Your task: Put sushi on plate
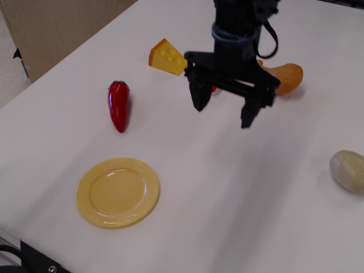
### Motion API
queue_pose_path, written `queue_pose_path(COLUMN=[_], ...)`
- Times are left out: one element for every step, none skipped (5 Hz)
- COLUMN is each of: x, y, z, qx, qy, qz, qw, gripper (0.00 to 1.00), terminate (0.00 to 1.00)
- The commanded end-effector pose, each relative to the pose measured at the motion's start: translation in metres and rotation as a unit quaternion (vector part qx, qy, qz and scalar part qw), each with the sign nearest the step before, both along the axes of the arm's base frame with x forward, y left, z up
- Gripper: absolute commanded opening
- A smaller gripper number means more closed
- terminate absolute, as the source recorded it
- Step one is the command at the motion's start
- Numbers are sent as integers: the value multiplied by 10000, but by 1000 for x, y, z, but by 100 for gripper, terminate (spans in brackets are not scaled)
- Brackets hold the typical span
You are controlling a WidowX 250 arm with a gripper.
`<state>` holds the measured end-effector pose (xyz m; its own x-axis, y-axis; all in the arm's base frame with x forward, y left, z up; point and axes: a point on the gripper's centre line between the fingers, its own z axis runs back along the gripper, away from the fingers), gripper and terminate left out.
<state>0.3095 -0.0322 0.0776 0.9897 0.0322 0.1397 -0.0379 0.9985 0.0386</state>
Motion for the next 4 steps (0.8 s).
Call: queue_pose_path(x=[66,96,116,129], y=[51,66,74,76], z=[23,16,5,-10], qx=[66,124,200,85], qy=[-681,-718,-698,-680], qz=[701,891,1041,1017], qw=[9952,9934,9919,9924], gripper=[100,100,100,100], terminate=[0,0,0,0])
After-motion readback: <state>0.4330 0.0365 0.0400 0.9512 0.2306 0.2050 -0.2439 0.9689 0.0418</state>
